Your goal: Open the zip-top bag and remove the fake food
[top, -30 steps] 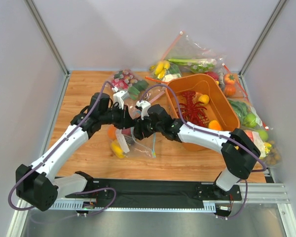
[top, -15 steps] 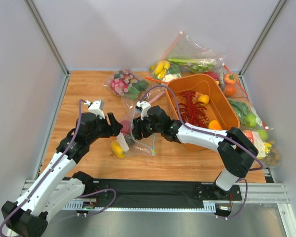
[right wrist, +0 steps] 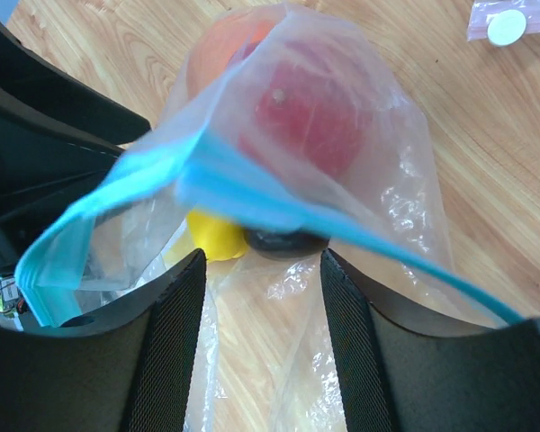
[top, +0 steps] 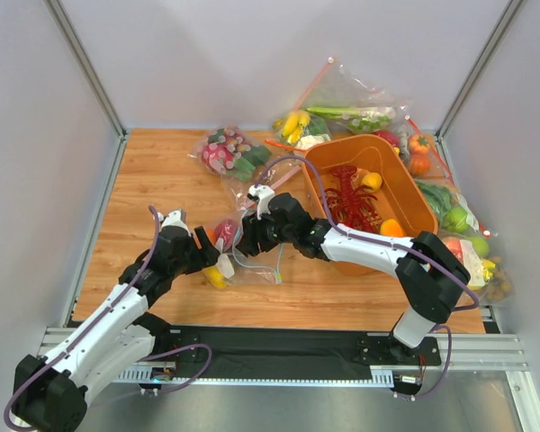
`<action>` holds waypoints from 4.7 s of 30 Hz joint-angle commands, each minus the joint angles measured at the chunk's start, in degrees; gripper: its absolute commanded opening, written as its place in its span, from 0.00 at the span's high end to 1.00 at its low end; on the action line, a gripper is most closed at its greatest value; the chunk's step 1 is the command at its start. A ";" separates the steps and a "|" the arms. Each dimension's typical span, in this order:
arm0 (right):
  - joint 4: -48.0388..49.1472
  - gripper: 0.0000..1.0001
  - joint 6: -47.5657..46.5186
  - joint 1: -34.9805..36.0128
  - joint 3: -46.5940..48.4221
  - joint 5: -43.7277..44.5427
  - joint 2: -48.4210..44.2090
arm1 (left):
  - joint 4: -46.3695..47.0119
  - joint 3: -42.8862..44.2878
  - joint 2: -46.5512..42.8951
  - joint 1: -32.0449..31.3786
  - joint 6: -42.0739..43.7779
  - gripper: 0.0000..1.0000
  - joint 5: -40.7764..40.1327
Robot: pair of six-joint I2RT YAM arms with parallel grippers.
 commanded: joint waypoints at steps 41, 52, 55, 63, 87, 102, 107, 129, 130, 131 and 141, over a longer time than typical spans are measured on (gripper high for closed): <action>-2.38 0.42 -0.50 2.21 4.17 1.04 5.77 | 12.09 -15.68 -13.50 0.53 -13.04 0.07 0.90; -1.86 0.33 -1.73 2.83 6.63 3.77 9.46 | 17.99 -17.09 -7.07 1.15 -11.73 0.43 4.06; -1.68 0.30 -1.99 2.83 7.16 3.94 11.04 | 18.34 -17.09 -6.72 1.50 -11.38 0.54 4.85; -1.94 0.28 -2.78 2.92 7.43 8.06 13.68 | 19.57 -17.09 -4.26 1.94 -10.76 0.71 6.26; -7.65 0.99 -1.20 2.74 5.05 7.81 3.93 | 13.42 -12.88 -3.03 2.47 -6.98 1.00 6.70; -11.00 1.00 2.40 2.48 2.68 4.99 -9.69 | 10.69 -10.77 -3.38 3.00 -4.26 1.00 4.85; -12.22 1.00 2.31 1.78 3.29 7.10 -16.46 | 11.13 -10.42 -3.12 3.00 -3.82 1.00 5.47; -18.47 1.00 -2.17 -42.87 -3.38 5.17 -30.44 | 9.55 -9.80 -5.31 3.44 -2.76 1.00 5.91; -18.73 1.00 -2.52 -43.22 -3.64 5.52 -30.44 | 9.38 -9.71 -5.23 3.44 -2.76 1.00 5.91; -18.99 1.00 -2.61 -43.31 -3.73 5.79 -30.27 | 9.38 -9.71 -5.31 3.35 -2.67 1.00 5.91; -21.72 0.13 -3.04 -43.40 -3.73 9.74 -30.44 | 9.29 -9.53 -5.14 3.44 -2.32 1.00 6.17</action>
